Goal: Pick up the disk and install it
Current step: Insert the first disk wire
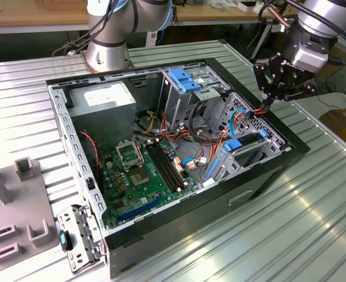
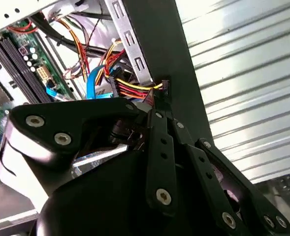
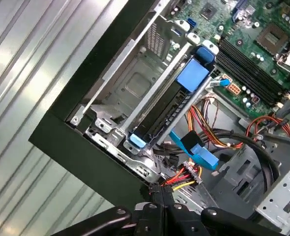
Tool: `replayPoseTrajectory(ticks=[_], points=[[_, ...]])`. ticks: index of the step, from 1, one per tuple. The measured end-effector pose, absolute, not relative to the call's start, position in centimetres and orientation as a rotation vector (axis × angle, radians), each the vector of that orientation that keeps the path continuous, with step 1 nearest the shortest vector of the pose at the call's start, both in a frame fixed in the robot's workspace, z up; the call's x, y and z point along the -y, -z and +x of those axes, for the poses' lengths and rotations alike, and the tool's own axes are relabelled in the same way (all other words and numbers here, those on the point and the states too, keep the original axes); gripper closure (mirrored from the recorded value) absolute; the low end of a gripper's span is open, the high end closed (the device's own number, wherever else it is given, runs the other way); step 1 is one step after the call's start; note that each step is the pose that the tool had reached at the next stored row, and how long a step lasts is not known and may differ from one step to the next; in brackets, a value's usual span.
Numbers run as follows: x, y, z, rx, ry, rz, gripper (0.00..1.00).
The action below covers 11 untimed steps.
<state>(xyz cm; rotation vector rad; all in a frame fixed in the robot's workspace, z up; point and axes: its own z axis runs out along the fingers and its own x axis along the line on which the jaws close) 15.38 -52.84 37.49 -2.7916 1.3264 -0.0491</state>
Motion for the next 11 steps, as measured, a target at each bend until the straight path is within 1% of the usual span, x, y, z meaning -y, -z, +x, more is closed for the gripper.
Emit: replayPoseTrajectory(ticks=[4,6,7,8,11], points=[[52.85,-37.35,15.41,-1.144,0.047,-2.869,0.88],[52.84,-37.22,15.44,-1.064,0.057,-2.895,0.88],[52.84,-37.17,15.43,-1.037,0.064,-2.903,0.87],[52.85,-37.1,15.47,-0.998,0.071,-2.914,0.81],[52.84,-36.98,15.57,-0.922,0.079,-2.937,0.79]])
